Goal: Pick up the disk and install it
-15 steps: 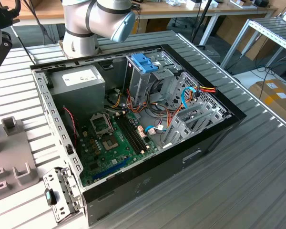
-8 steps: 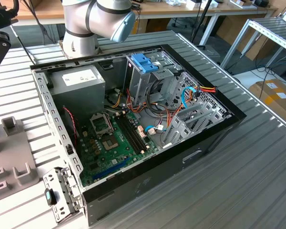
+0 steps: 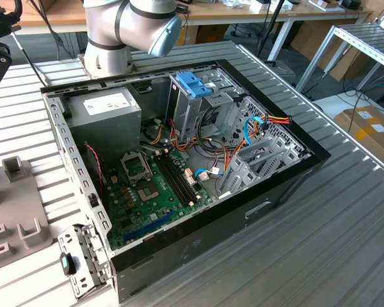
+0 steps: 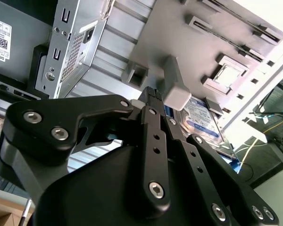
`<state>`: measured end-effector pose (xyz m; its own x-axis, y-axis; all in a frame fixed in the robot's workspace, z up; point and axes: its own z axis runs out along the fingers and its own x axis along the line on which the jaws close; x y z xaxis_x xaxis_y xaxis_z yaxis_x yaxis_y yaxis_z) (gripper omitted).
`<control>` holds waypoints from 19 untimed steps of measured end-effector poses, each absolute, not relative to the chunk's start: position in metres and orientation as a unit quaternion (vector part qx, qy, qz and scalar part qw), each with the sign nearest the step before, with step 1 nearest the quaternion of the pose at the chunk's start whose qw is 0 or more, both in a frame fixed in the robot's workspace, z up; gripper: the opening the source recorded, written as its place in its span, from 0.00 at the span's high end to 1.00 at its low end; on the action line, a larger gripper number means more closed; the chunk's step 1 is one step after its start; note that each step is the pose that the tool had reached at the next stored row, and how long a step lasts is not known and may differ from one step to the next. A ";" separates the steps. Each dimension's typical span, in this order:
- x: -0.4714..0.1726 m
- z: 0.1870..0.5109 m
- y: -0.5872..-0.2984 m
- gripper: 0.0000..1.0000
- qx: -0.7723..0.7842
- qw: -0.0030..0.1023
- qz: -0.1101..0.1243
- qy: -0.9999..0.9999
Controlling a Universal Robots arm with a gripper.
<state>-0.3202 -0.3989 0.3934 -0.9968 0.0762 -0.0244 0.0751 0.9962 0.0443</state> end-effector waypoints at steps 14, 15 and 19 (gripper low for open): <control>-0.324 0.393 -0.399 0.89 0.038 0.013 0.022 0.999; -0.324 0.393 -0.399 0.89 0.038 0.013 0.022 0.999; -0.326 0.393 -0.399 0.89 0.038 0.013 0.022 0.999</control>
